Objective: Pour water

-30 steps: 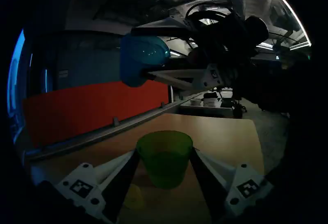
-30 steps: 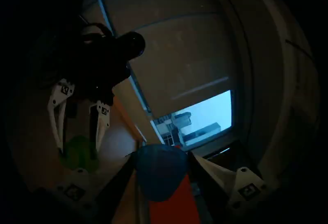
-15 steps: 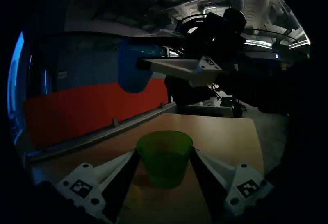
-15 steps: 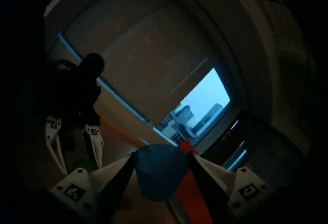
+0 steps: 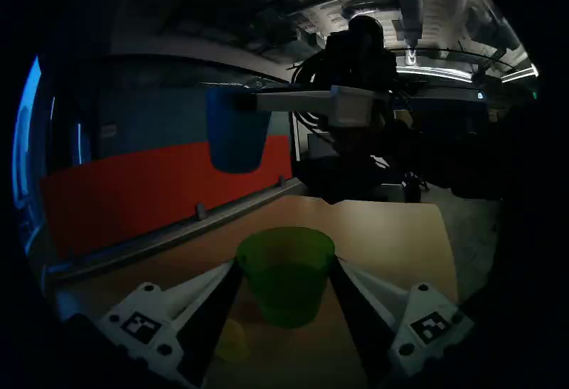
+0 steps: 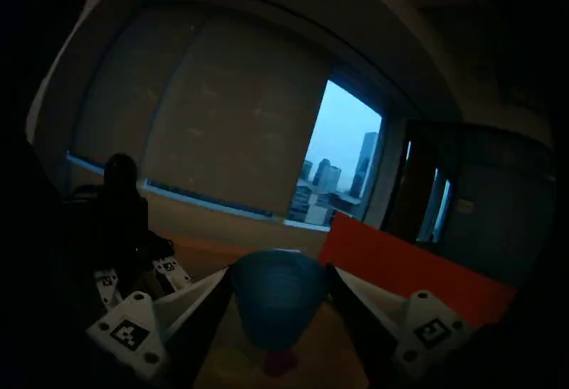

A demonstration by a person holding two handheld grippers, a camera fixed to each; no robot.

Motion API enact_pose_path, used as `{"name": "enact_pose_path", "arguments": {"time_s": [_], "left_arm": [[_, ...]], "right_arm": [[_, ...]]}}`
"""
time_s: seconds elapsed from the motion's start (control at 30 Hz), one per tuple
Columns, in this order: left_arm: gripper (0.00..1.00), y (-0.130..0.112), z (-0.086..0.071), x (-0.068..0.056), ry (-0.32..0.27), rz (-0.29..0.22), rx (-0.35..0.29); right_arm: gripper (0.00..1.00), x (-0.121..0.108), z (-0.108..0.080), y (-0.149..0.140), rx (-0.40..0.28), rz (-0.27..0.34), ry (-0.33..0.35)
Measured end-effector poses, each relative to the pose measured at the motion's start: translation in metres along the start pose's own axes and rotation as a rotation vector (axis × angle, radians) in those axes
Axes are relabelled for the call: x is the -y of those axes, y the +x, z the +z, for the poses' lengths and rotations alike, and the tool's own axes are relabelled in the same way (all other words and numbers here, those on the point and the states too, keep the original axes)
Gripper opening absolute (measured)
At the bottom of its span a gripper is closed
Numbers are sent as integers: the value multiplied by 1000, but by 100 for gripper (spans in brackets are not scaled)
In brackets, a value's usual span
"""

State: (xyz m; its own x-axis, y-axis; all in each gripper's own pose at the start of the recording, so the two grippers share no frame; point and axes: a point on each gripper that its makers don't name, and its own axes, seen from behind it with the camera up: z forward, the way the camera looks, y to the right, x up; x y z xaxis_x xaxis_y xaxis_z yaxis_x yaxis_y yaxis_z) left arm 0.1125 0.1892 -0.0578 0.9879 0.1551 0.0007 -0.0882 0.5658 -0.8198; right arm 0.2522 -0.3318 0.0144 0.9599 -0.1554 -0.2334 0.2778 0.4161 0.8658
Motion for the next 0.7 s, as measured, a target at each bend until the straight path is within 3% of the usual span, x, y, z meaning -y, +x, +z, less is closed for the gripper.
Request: {"name": "enact_pose_path", "arguments": {"time_s": [0.3,0.7], "left_arm": [[85,1,0,-2,0,4,0],[85,-2,-4,-2,4,6,10]], "right_arm": [[94,9,1,-6,21,151,41],[95,6,0,-4,23,188,37]]}}
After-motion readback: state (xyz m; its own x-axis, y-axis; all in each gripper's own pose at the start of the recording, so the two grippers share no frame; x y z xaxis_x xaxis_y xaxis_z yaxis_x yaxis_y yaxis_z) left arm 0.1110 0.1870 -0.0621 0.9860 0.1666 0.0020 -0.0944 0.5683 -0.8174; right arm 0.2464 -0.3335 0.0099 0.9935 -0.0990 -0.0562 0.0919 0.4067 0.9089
